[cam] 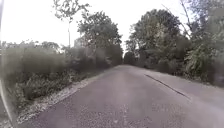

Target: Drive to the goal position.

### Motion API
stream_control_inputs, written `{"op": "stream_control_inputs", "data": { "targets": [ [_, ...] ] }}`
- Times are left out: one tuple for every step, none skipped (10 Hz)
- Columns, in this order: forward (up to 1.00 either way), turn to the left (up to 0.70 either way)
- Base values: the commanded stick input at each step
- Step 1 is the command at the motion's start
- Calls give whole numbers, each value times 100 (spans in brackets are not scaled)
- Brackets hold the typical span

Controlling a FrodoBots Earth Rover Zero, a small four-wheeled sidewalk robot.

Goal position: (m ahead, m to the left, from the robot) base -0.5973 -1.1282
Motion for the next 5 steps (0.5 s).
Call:
{"op": "stream_control_inputs", "data": {
  "targets": [
    [6, 0],
    [6, 0],
    [6, 0],
    [6, 0],
    [5, 0]
  ]
}}
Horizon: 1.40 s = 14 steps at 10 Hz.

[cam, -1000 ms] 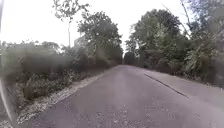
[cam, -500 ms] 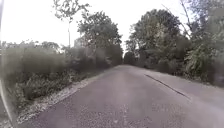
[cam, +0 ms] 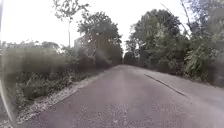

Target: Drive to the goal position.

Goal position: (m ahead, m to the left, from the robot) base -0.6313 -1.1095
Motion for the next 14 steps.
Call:
{"op": "stream_control_inputs", "data": {
  "targets": [
    [5, 0],
    [6, 0],
    [5, 0],
    [5, 0],
    [5, 0],
    [5, 0],
    [5, 0],
    [6, 0],
    [6, 0],
    [6, 0],
    [6, 0],
    [6, 0],
    [6, 0],
    [5, 0]
  ]
}}
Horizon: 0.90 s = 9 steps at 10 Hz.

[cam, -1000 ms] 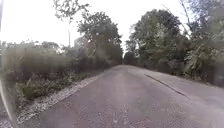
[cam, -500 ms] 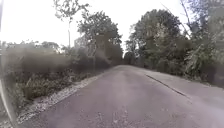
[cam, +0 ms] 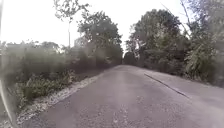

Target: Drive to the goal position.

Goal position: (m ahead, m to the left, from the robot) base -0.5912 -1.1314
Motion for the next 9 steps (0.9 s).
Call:
{"op": "stream_control_inputs", "data": {
  "targets": [
    [6, 0],
    [5, 0],
    [5, 0],
    [5, 0],
    [5, 0],
    [5, 0],
    [5, 0],
    [6, 0],
    [6, 0]
  ]
}}
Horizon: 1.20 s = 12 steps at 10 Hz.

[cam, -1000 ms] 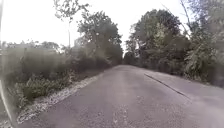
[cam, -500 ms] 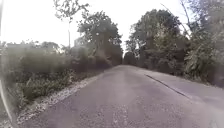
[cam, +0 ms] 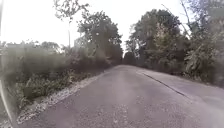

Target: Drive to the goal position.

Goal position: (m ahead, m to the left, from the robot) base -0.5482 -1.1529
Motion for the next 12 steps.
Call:
{"op": "stream_control_inputs", "data": {
  "targets": [
    [6, 0],
    [5, 0],
    [5, 0],
    [5, 0],
    [6, 0],
    [5, 0],
    [5, 0],
    [6, 0],
    [6, 0],
    [6, 0],
    [5, 0],
    [5, 0]
  ]
}}
